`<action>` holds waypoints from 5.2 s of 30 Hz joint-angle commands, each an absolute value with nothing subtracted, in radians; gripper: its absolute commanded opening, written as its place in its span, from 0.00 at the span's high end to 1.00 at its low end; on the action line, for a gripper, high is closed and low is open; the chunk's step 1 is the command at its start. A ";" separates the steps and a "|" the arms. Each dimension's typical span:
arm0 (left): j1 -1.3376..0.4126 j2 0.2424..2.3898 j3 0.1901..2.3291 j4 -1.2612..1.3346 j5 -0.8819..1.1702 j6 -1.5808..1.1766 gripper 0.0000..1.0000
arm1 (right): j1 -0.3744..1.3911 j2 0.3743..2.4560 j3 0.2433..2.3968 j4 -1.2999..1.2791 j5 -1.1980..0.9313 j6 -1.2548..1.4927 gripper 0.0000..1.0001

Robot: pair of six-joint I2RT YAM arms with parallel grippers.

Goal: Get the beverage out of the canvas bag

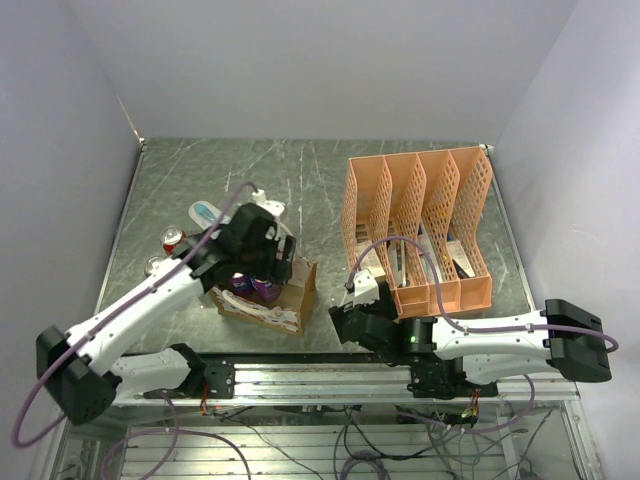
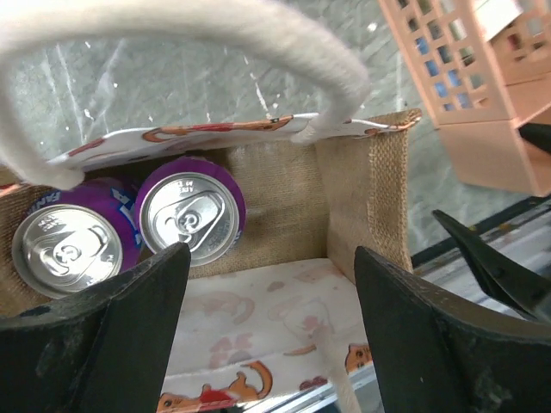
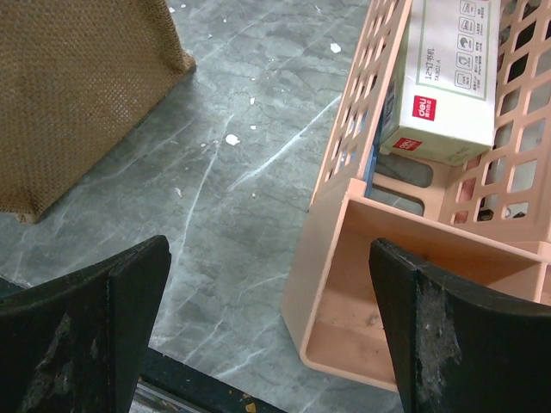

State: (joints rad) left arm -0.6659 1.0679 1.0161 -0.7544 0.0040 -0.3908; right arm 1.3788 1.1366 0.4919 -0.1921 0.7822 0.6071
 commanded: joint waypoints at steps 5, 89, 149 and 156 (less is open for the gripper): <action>-0.817 1.177 1.093 -0.853 -0.368 -0.589 0.14 | 1.388 1.138 0.514 -0.201 0.827 0.627 0.00; -0.821 1.288 0.996 -0.816 -0.571 -1.358 0.82 | 1.395 1.178 0.532 -0.212 0.839 0.631 0.00; -0.819 0.755 0.969 -1.497 -1.067 -1.752 0.93 | 1.411 1.269 0.576 -0.238 0.861 0.642 0.00; -0.816 0.736 0.870 -1.497 -1.028 -1.873 0.93 | 1.413 1.243 0.565 -0.234 0.859 0.641 0.00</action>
State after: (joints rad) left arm -0.8165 0.7589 0.8997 -1.5089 -0.9798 -1.7489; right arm 1.4044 1.2675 0.5571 -0.2276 0.8303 0.6209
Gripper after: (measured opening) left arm 0.759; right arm 0.999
